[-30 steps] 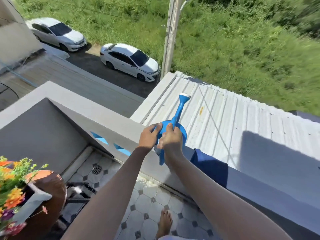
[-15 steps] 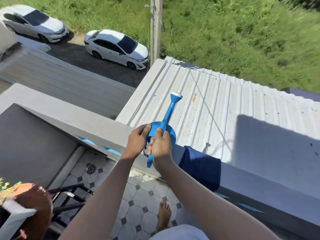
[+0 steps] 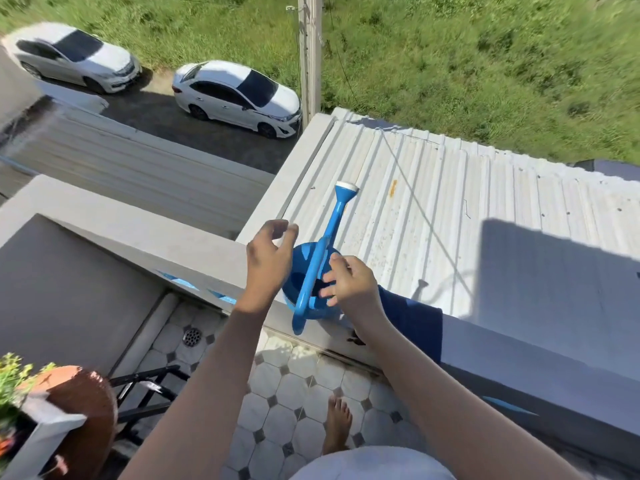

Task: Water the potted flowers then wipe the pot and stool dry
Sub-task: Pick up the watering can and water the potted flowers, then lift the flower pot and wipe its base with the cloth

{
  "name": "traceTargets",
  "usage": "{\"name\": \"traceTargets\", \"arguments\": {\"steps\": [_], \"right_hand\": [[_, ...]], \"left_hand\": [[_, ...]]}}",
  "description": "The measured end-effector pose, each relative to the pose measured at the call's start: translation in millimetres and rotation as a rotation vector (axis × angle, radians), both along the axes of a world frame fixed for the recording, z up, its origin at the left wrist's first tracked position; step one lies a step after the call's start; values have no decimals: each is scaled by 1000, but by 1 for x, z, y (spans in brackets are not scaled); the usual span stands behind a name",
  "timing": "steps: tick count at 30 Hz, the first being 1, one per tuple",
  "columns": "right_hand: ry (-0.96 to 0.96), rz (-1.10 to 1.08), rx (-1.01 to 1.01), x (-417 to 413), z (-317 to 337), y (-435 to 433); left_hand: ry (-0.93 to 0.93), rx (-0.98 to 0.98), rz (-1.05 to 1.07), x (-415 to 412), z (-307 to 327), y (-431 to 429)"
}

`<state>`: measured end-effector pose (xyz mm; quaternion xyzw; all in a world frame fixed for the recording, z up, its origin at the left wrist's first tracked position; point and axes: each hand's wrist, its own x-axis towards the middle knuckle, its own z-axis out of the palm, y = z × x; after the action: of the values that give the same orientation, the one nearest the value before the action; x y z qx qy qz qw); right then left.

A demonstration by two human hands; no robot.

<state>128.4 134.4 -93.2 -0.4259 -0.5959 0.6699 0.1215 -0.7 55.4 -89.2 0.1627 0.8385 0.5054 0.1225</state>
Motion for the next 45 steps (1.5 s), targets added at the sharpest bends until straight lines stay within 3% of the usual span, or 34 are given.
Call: {"name": "traceTargets", "arguments": {"steps": [4, 7, 10, 12, 14, 17, 20, 26, 35, 41, 45], "right_hand": [[-103, -49, 257, 43, -14, 48], [-277, -52, 371, 76, -37, 77], [-393, 26, 447, 98, -59, 86], [-447, 126, 451, 111, -75, 83], [-507, 221, 527, 126, -92, 78], [-599, 287, 644, 136, -102, 68], [-644, 256, 693, 137, -106, 63], [-593, 274, 641, 143, -109, 67], [-435, 257, 667, 147, -102, 34], [-431, 417, 787, 129, -83, -39], [-248, 576, 687, 100, -57, -104]], "left_hand": [[170, 119, -14, 28, 66, 32], [63, 184, -235, 70, 75, 68], [-123, -42, -472, 105, 22, 97], [-228, -302, -500, 122, -29, 102], [-200, -514, -476, 138, -73, 95], [-96, -530, -407, 154, -105, 78], [-123, -522, -384, 159, -109, 78], [-332, -545, -386, 147, -113, 81], [-489, -284, -443, 163, -82, 21], [-473, -191, -321, 150, -51, -70], [-422, -137, -192, 129, -26, -153]]}}
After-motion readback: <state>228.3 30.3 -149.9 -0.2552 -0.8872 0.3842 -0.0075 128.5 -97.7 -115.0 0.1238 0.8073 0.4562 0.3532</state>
